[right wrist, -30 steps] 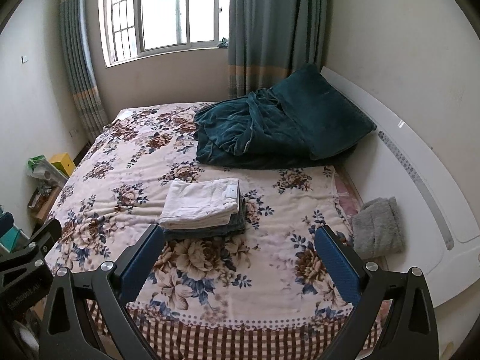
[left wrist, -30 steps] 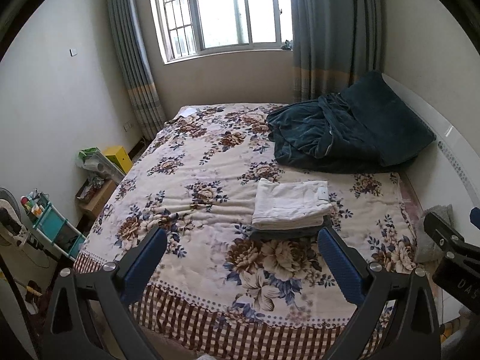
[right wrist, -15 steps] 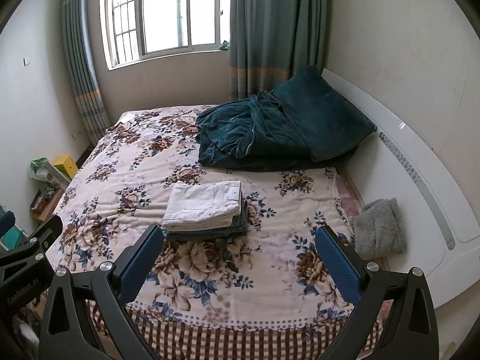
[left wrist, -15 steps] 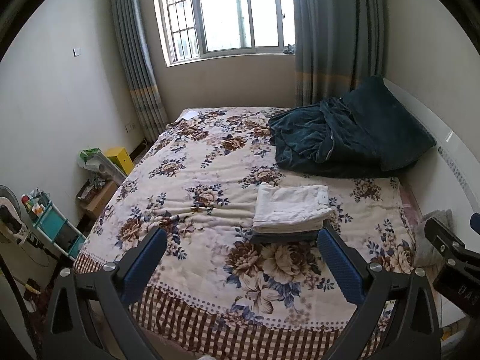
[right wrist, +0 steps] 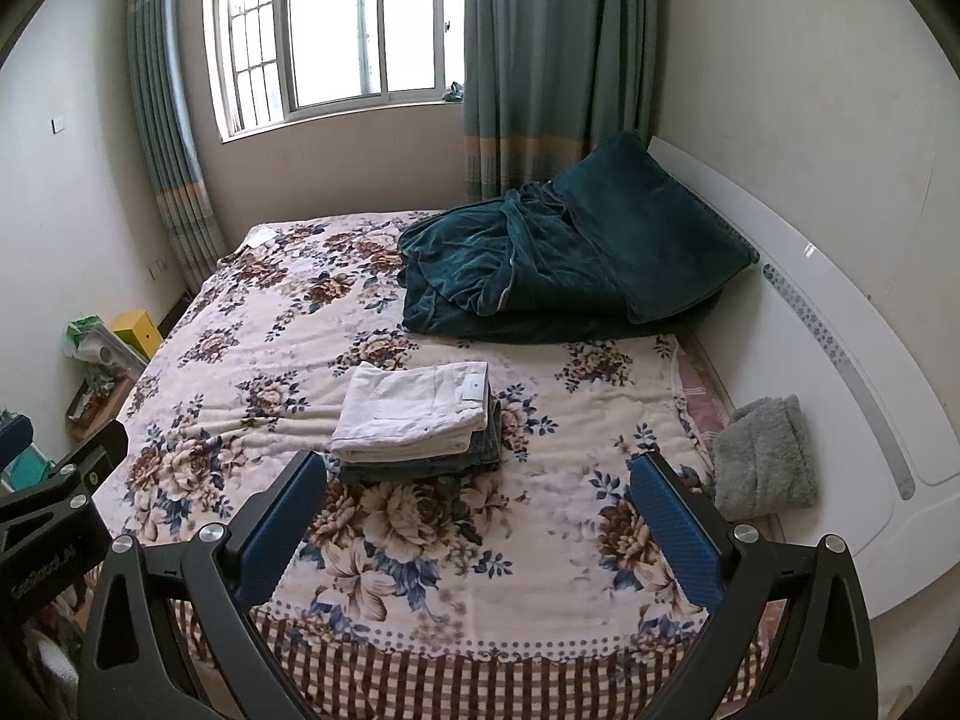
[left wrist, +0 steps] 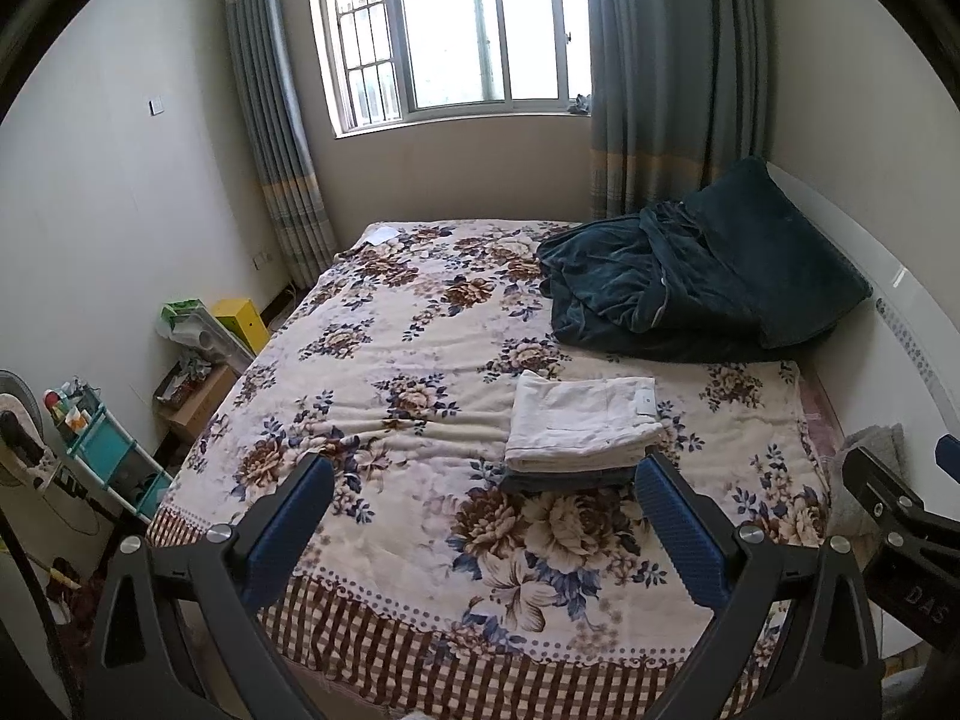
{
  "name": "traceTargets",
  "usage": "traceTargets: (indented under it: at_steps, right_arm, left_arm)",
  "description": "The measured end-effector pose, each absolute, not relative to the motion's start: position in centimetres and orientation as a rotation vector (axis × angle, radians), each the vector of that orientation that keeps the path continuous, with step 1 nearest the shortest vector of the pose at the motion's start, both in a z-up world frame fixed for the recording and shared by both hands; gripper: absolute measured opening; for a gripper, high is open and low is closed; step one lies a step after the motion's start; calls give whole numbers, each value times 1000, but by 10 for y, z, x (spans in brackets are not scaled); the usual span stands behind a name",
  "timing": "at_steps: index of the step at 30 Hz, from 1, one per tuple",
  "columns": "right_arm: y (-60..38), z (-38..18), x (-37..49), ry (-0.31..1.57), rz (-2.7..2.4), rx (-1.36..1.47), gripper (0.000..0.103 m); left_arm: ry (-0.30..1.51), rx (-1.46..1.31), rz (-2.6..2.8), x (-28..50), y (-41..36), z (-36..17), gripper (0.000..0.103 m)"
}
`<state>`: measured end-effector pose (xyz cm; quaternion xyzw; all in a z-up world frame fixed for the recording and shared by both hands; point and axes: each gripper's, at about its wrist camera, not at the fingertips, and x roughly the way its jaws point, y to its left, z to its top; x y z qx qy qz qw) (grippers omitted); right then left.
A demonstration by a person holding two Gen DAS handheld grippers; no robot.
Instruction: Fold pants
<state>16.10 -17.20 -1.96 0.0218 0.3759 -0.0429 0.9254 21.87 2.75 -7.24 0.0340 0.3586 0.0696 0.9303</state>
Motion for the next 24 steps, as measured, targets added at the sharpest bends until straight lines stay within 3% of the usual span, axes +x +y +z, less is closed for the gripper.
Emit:
traceTargets:
  at_steps: [24]
  right_arm:
    - [-171,-15,159,763,-80,53,103]
  left_arm:
    - [722,76,146,214,35,-68,103]
